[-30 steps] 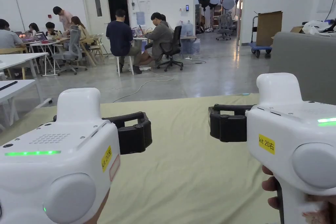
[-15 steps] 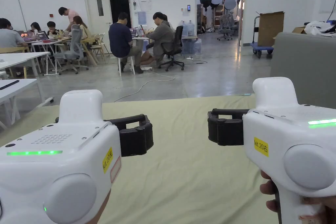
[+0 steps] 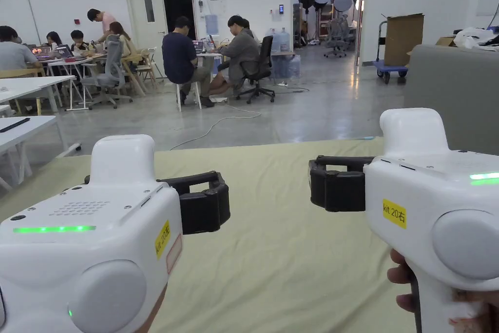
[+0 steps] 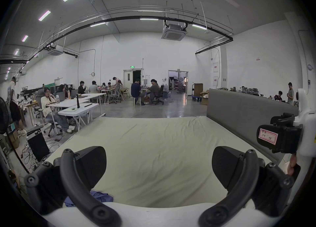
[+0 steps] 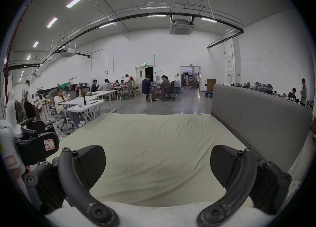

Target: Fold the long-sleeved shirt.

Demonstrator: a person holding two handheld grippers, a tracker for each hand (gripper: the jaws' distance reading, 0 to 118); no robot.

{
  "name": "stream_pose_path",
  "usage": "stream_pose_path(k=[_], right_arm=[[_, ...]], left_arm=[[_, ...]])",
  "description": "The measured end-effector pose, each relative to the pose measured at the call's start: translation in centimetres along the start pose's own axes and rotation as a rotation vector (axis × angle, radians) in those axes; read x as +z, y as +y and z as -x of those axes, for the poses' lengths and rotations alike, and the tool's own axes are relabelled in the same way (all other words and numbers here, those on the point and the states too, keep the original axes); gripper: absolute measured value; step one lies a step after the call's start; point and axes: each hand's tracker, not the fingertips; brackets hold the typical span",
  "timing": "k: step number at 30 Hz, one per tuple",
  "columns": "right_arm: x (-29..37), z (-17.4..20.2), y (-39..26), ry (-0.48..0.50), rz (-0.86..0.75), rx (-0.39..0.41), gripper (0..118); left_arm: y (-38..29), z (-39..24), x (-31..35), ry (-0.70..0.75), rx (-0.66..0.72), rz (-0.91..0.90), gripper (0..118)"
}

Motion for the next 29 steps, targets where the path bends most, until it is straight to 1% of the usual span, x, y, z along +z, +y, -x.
stream_pose_path(k=[6,11,17,25,29], right_arm=[[0.2,0.4,-0.2,0.019,-0.008,-0.006,118],[-0.1,0.4,-0.3,0.028,0.008,-0.035,118],[-0.3,0.6,-0.8,0.024,0.014,-0.029,118],[-0.5,0.6,-0.7,0.020,0.031,-0.045,118],[-0.6,0.8,-0.7,0.015,0.029,-0.028,118]], left_arm=[[0.1,0.1,0.0,0.002,0.002,-0.001,118],[-0.4,0.1,-0.3,0.000,0.001,0.023,118],[-0.7,0.1,-0.3,-0.001,0.000,0.031,118],[-0.9,0.3,-0.5,0.000,0.012,0.030,118],[-0.9,0.3,-0.6,0.005,0.005,0.034,118]])
